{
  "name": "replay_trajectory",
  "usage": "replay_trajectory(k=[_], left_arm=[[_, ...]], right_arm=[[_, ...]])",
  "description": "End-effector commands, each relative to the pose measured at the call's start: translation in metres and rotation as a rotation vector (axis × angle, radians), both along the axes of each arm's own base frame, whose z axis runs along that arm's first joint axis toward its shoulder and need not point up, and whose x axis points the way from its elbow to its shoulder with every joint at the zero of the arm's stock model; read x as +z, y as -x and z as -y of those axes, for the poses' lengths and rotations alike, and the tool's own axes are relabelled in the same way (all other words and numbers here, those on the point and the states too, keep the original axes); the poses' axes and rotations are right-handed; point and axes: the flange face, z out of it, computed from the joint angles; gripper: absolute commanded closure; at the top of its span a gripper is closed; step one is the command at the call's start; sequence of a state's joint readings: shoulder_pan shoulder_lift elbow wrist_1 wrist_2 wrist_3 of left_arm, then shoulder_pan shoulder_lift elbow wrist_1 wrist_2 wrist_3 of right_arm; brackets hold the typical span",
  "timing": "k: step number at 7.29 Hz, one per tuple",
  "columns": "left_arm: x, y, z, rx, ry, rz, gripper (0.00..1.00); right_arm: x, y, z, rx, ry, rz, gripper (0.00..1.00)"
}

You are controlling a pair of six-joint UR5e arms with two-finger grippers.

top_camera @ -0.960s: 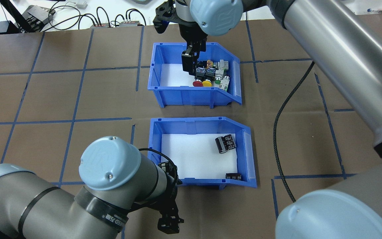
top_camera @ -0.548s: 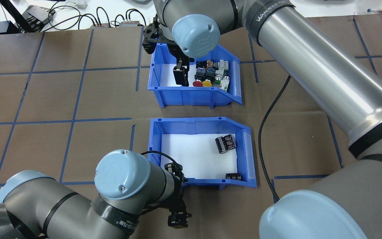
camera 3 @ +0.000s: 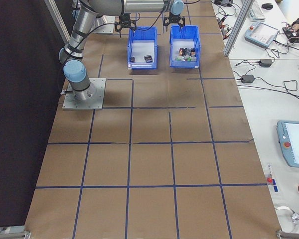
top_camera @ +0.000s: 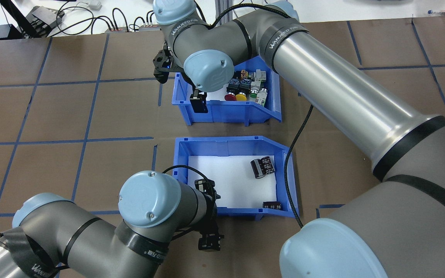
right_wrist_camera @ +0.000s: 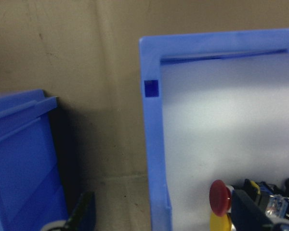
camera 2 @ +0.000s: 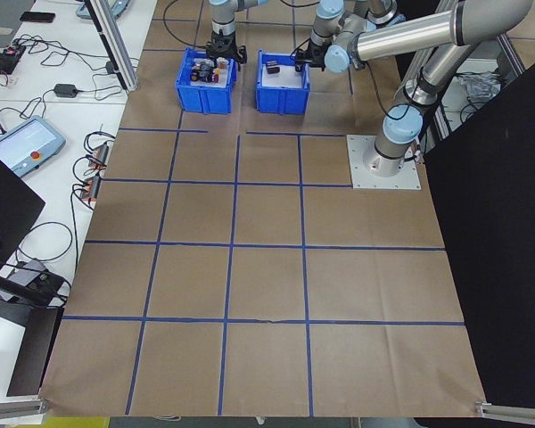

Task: Place battery box in front

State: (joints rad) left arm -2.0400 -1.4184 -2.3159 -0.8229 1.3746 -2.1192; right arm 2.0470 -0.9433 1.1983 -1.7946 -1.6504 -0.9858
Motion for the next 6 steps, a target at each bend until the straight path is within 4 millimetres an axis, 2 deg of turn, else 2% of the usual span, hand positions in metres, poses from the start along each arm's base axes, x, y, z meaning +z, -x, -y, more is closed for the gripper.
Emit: replay_trajectory(k=[1,2,3,4,5,6], left_arm=[[-0.012,0.005,0.007,-0.001,0.006,-0.002,0.17],[-0.014,0.006,0.005,-0.007,0.003,0.000,0.33],[-0.016,0.006,0.007,-0.012,0.001,0.006,0.43],[-0.021,0.007,0.009,-0.017,0.005,0.006,0.49],[-0.023,0.009,0.013,-0.014,0.021,-0.004,0.58],[-0.023,0.010,0.015,-0.014,0.057,-0.026,0.73]], right_arm=[[-0.021,0.006,-0.005,0.009,0.032,0.013,0.00],[-0.029,0.006,-0.003,0.004,0.043,0.019,0.00],[-0.028,0.008,-0.002,0.003,0.045,0.019,0.01],[-0.025,0.010,-0.002,0.001,0.047,0.017,0.11],[-0.025,0.010,-0.002,0.000,0.048,0.016,0.25],[-0.025,0.009,-0.004,0.003,0.046,0.013,0.42]])
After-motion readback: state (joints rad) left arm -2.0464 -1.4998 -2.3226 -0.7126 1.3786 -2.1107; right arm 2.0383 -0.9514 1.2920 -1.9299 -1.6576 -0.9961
